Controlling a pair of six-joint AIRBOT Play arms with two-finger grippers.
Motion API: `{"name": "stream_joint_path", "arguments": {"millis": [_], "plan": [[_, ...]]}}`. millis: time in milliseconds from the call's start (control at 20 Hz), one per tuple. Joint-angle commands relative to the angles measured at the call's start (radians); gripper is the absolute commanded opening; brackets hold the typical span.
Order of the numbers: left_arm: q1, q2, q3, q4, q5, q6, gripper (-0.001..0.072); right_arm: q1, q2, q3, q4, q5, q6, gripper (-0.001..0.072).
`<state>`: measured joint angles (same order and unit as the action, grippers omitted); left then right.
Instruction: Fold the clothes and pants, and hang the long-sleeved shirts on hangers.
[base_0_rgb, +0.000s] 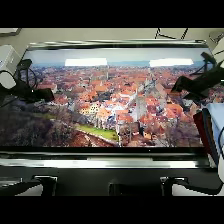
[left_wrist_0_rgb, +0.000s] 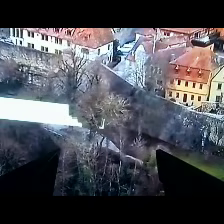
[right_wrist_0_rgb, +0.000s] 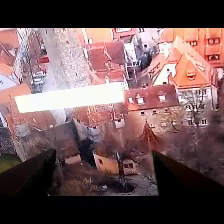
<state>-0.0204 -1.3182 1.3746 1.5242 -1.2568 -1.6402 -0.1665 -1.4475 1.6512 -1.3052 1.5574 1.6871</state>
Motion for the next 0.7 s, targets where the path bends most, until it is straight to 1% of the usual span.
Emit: {"name": "stream_joint_path", "arguments": {"millis": [0, 650], "plan": [[0.001, 0.019, -0.048, -0.003, 0.01, 0.01, 0.072, 0.046, -0.01, -0.018, -0.044, 0.017, -0.001, 0.0672], [0.0, 0.01, -0.049, -0.003, 0.009, 0.01, 0.072, 0.047, -0.01, -0.018, -0.042, 0.014, -0.001, 0.0672]]}}
